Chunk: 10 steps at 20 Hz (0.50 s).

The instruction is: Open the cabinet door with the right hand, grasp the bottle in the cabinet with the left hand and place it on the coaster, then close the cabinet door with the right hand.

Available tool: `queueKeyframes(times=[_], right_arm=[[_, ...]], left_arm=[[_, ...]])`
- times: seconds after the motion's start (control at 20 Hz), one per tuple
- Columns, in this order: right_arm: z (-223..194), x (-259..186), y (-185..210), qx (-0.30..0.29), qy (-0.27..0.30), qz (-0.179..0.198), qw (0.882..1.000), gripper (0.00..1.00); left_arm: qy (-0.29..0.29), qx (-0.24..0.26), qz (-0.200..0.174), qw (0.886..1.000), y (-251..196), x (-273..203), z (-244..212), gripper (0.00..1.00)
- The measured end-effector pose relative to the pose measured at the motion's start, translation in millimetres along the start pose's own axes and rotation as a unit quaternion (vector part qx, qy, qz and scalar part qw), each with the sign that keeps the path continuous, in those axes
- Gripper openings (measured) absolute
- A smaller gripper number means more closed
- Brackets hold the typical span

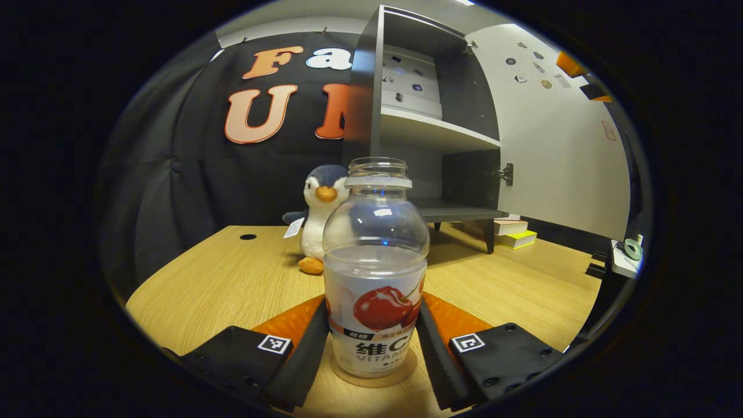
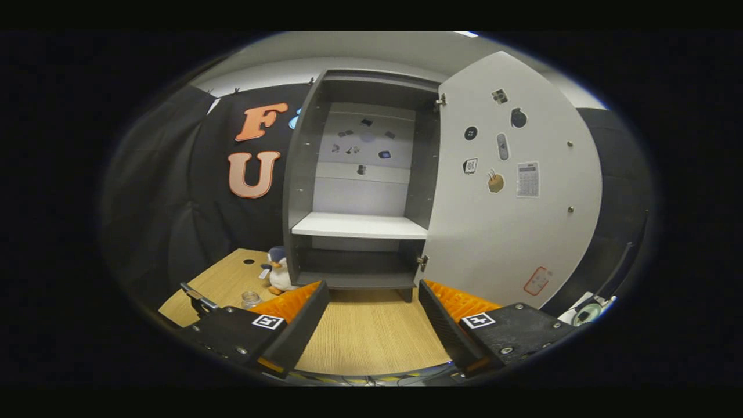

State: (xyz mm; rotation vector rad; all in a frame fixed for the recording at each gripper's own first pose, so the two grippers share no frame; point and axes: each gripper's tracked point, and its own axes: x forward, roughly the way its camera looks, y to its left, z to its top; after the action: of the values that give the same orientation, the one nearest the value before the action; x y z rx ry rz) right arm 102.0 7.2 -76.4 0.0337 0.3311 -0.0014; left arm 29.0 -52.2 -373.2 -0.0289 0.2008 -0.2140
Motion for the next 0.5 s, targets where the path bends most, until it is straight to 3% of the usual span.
queueKeyframes(times=[0.5], right_arm=[[-3.5,-0.7,0.4,0.004,0.011,0.0,1.0,0.95]], left_arm=[[0.005,0.001,0.013,1.0,1.4,-0.4,-2.5,0.89]])
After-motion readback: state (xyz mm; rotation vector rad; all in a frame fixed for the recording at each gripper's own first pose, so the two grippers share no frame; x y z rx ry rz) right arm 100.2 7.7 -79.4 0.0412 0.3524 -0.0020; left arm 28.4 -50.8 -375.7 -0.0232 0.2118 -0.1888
